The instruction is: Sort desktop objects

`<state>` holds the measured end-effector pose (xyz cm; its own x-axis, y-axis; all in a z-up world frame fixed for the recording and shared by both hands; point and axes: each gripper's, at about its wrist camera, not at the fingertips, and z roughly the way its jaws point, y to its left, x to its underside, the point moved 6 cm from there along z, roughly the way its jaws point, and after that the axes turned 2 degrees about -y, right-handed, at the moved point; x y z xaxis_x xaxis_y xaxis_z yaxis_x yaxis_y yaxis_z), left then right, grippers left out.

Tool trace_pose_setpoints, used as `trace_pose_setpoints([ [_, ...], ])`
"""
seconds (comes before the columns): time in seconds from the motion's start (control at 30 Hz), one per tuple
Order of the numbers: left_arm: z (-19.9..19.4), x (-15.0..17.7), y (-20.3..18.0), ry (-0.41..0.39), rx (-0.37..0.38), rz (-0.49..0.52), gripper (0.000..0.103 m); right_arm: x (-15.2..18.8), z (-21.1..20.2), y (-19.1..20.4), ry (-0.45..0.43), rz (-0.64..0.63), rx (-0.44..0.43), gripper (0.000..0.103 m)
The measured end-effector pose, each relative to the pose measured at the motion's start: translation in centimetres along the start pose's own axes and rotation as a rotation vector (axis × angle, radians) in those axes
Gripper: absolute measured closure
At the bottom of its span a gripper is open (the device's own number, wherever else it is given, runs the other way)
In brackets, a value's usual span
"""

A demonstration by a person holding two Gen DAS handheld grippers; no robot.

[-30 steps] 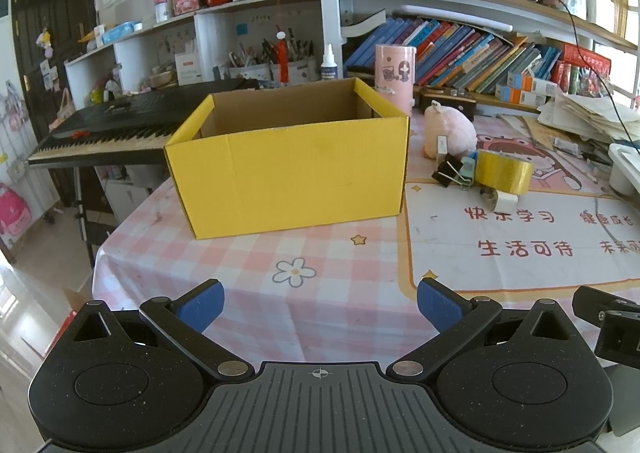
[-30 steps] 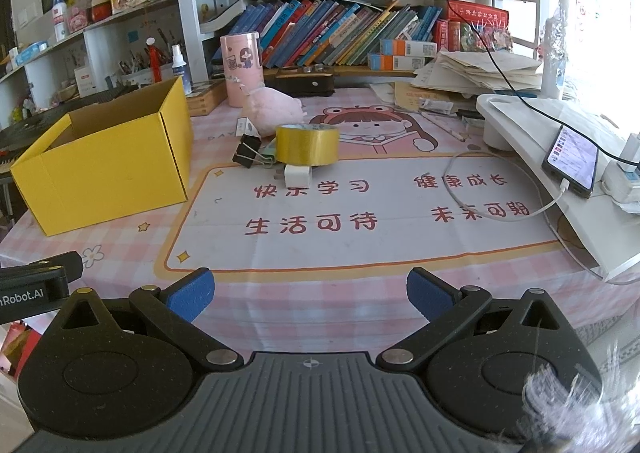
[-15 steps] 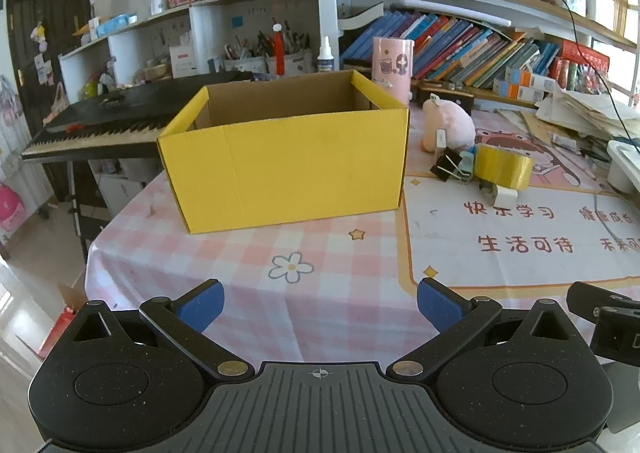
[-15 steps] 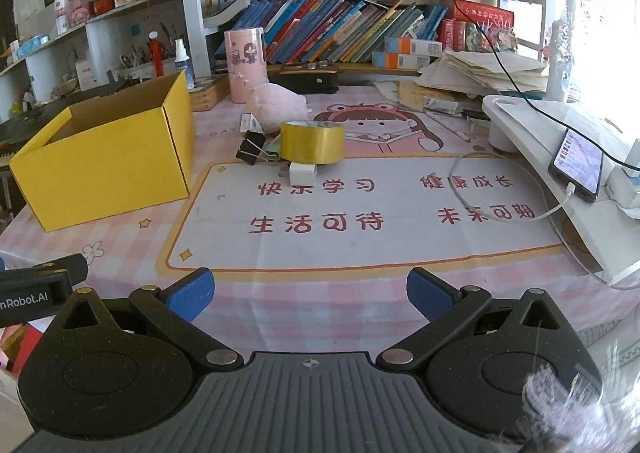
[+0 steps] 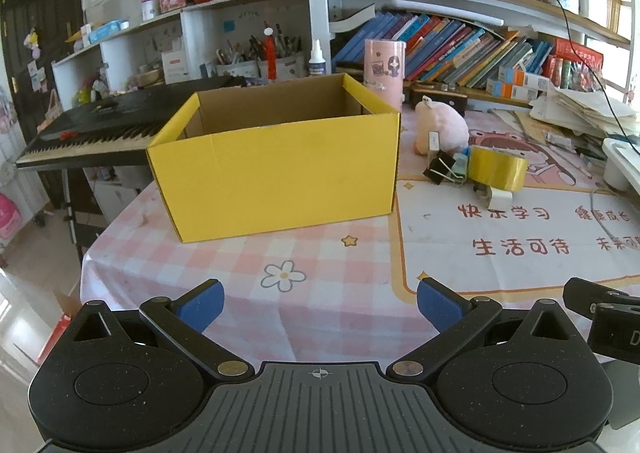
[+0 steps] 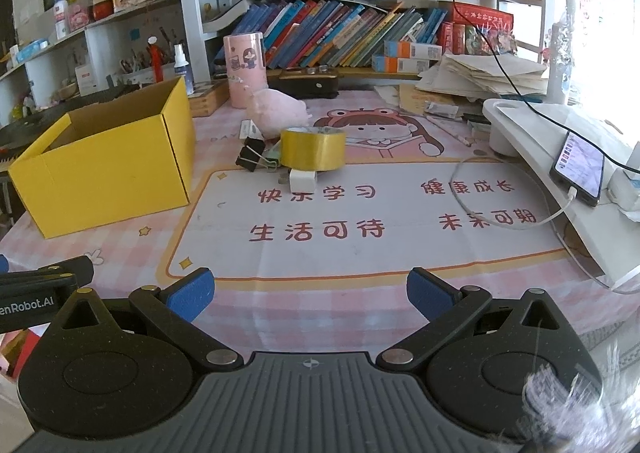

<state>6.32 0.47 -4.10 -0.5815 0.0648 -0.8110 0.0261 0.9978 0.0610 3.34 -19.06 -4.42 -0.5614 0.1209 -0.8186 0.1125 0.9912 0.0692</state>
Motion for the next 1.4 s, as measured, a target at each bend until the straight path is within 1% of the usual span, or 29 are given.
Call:
trace_pose_setpoints([
  [0.57, 0.4, 0.01, 0.46, 0.007, -0.021, -0.02, 0.0, -0.24, 0.49, 0.47, 0.0, -0.018, -0.019, 0.0],
  [0.97, 0.57, -0.3, 0.03, 0.0, -0.015, -0.01, 0.0, -0.47, 0.75, 0.58, -0.004, -0.025, -0.026, 0.0],
  [1.4, 0.72, -0.64, -0.41, -0.013, 0.008, -0.008, 0.0, -0.87, 0.99, 0.32, -0.008, -0.017, -0.034, 0.0],
])
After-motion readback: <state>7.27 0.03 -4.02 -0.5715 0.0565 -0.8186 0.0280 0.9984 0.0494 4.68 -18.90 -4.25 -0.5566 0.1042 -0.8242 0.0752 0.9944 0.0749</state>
